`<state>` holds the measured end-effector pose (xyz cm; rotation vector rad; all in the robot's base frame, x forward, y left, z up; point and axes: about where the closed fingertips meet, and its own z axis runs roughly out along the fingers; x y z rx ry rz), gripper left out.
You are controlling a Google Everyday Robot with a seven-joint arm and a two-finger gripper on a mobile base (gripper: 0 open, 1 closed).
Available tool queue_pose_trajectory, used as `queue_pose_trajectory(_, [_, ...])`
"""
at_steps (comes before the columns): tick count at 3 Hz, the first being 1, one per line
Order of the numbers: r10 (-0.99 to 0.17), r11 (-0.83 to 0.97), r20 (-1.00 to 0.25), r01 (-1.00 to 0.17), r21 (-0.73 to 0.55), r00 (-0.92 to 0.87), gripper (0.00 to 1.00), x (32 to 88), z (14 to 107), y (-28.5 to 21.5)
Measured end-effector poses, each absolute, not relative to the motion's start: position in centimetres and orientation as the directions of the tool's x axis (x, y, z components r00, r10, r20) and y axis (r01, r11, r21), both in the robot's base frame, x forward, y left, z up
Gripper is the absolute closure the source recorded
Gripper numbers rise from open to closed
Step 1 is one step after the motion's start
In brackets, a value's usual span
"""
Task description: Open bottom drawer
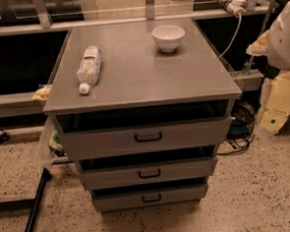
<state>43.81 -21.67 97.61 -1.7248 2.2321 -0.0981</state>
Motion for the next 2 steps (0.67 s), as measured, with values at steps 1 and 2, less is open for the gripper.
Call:
queue_pose_trajectory(1, [-0.953,0.27,-0.207,-0.931,-0.245,-0.222,0.0,43.81,97.61,-21.67])
queue_pose_trajectory(2, [-0.951,0.272,-0.213,-0.93,-0.246,-0.222,0.1,43.82,97.3,-21.77])
